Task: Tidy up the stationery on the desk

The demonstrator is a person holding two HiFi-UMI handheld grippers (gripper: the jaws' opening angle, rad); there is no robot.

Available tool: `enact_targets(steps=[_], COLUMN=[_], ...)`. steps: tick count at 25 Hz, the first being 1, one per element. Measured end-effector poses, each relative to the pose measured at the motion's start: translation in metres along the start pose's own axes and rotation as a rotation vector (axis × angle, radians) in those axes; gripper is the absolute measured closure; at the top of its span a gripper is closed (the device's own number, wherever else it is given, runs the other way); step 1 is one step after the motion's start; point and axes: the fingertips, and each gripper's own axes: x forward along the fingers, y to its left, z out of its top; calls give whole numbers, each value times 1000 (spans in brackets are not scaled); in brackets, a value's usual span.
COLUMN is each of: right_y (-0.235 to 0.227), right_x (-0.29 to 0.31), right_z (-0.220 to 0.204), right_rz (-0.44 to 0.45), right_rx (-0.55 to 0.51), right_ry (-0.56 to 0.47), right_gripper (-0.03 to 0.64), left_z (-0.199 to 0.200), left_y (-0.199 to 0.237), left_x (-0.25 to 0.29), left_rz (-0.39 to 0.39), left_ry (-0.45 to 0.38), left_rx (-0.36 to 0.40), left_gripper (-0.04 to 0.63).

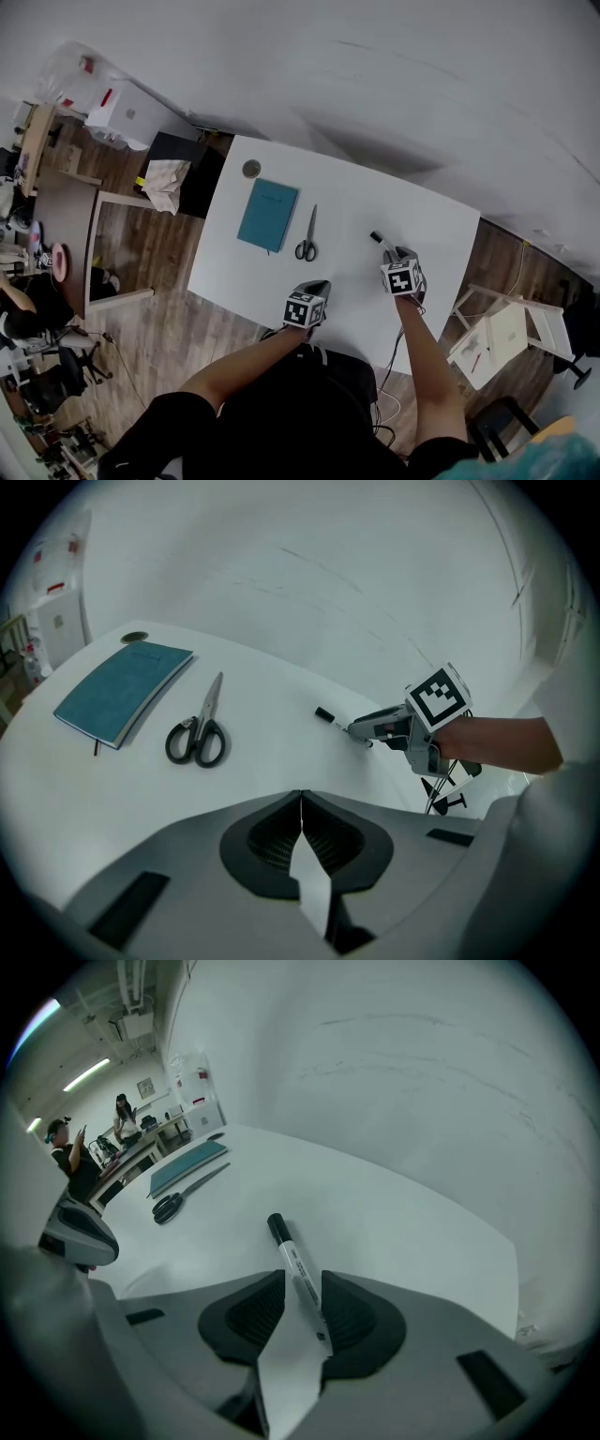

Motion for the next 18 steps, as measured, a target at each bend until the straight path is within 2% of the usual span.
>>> enact_targets(steps=[7, 13, 18], right_y=[3, 14, 32], right_x=[12, 11, 4], right_z=[-8, -7, 9], right_rz=[4, 11, 37], right_rx=[1, -28, 43], right_ry=[52, 56, 9], right_gripper=[494, 535, 535], left_z=[2, 3, 2], left_y=[0, 4, 15], left_x=[-7, -15, -25], left_rz=[7, -2, -7], left_ry=[-11, -33, -44], left_rx=[87, 66, 71], left_gripper=[581, 581, 581])
